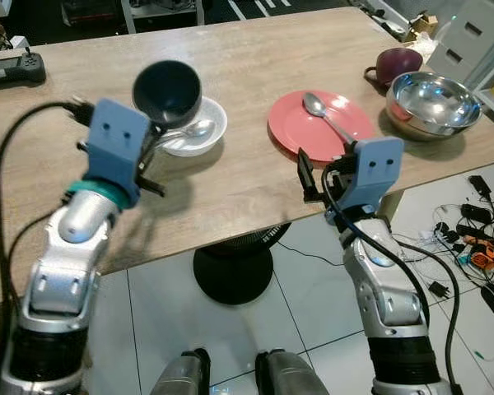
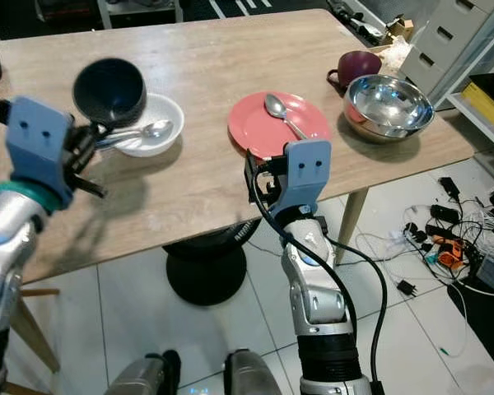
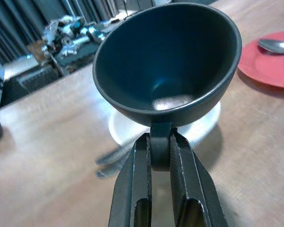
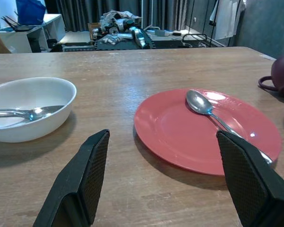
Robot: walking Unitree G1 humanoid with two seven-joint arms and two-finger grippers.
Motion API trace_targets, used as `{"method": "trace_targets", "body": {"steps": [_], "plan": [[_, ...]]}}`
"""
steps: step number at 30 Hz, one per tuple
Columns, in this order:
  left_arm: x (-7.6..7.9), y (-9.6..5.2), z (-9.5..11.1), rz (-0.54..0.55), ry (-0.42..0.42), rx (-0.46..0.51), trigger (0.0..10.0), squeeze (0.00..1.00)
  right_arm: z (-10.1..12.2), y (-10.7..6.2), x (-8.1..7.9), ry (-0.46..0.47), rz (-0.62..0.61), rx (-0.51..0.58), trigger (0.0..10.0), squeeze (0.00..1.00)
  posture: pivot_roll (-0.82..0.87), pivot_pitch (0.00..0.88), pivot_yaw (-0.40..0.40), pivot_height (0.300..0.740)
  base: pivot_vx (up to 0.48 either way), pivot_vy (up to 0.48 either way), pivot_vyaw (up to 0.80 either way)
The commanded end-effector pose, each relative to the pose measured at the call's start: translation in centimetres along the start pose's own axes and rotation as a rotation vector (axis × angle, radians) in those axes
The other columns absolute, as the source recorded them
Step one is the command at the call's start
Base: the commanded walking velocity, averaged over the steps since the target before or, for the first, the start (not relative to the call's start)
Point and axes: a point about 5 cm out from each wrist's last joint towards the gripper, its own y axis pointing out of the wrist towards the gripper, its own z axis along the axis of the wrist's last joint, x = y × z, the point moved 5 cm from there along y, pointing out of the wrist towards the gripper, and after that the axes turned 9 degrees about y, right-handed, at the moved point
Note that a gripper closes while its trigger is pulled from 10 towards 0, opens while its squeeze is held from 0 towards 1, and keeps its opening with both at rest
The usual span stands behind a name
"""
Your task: Setting the table
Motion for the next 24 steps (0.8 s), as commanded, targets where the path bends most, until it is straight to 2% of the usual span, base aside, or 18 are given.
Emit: {"method": "trace_targets", "body": {"steps": [1, 7, 16, 24], "plan": [[0.2, -0.4, 0.2, 0.005, 0.001, -0.004, 10.0, 0.0, -0.4, -0.4, 0.6, -0.005, -0.028, -0.006, 10.0, 0.0, -0.11, 0.03, 0.047, 0.74, 0.0, 0.0, 0.0], [1.5, -1.1, -0.4, -0.105, 0.004, -0.057, 10.0, 0.0, -0.5, -0.5, 1.0, -0.006, -0.047, -0.008, 10.0, 0.0, -0.1, 0.035, 0.053, 0.74, 0.0, 0.0, 0.0], [1.6, -0.4, -0.6, -0.176, 0.006, -0.075, 10.0, 0.0, -0.5, -0.3, 1.3, 0.001, -0.065, -0.004, 10.0, 0.0, -0.1, 0.03, 0.053, 0.74, 0.0, 0.0, 0.0], [0.9, 0.9, 0.2, -0.171, 0.031, -0.046, 10.0, 0.0, -0.9, -0.4, 1.8, 0.041, -0.091, -0.024, 10.0, 0.0, -0.11, 0.028, 0.051, 0.74, 0.0, 0.0, -0.66]]}}
